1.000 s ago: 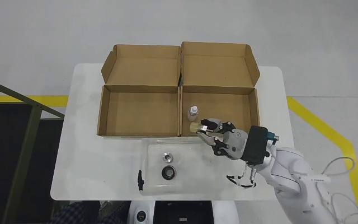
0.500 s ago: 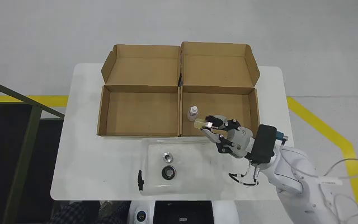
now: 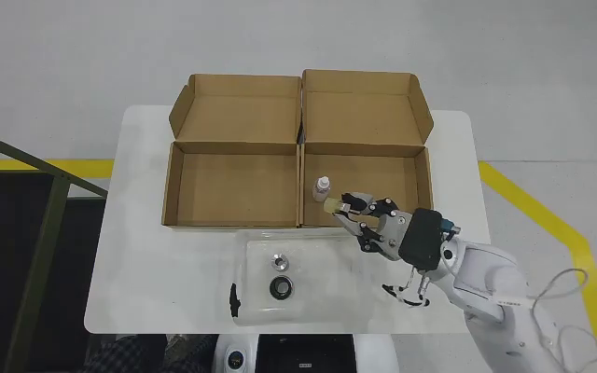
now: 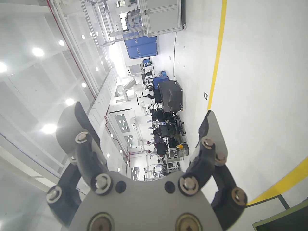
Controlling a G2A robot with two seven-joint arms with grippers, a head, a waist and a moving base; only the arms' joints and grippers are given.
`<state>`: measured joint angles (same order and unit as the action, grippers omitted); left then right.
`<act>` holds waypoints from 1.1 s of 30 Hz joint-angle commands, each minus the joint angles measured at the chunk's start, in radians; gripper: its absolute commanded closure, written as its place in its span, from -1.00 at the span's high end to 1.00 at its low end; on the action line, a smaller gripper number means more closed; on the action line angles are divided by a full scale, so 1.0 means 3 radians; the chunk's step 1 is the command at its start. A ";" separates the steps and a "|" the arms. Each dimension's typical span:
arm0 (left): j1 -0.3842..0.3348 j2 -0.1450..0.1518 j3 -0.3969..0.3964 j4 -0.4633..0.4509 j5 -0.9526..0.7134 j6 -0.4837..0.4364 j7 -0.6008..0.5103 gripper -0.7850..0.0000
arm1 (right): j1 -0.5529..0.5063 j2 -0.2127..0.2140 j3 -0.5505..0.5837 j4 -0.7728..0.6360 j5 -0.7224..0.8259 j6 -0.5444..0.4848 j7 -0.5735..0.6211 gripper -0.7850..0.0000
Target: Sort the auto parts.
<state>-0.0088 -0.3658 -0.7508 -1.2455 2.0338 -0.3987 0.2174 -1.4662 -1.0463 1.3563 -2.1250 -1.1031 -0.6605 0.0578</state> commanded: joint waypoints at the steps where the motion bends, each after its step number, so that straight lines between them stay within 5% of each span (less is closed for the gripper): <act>1: 0.0000 0.0000 0.0000 0.0000 0.0000 0.0000 0.0000 1.00 | 0.0005 0.0002 0.0002 0.0000 -0.0072 0.0033 0.0076 -1.00; 33: 0.0000 0.0000 0.0000 0.0000 0.0000 0.0000 0.0000 1.00 | 0.0651 -0.0001 -0.0212 0.0874 -0.0382 0.0056 0.0973 -1.00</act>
<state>-0.0088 -0.3658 -0.7508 -1.2455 2.0338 -0.3987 0.2174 -1.2836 -1.0459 1.2980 -1.8765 -1.2165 -0.6456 0.3400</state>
